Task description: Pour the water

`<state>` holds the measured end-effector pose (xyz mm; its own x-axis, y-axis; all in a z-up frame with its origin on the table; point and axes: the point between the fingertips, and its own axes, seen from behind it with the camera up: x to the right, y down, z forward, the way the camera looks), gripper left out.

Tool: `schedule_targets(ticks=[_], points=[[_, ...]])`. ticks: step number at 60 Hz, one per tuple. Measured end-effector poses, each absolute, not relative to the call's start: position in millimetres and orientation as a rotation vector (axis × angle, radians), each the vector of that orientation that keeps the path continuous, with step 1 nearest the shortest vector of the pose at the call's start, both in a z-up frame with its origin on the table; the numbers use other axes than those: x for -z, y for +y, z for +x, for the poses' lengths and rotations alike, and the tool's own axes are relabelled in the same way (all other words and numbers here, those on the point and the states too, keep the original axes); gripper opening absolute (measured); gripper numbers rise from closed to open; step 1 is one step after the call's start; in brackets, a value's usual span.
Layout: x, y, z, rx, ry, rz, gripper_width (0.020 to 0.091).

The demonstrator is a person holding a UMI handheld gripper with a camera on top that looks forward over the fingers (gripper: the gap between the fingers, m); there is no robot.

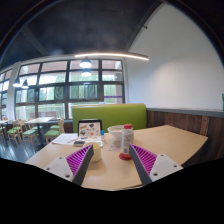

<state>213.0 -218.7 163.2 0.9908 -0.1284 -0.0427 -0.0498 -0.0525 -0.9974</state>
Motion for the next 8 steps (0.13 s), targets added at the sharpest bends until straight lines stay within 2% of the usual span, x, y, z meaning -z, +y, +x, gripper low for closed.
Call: schedule_targets(ticks=[8], points=[[-169,-258,193,0.080,0.104,-1.622,0.0815]])
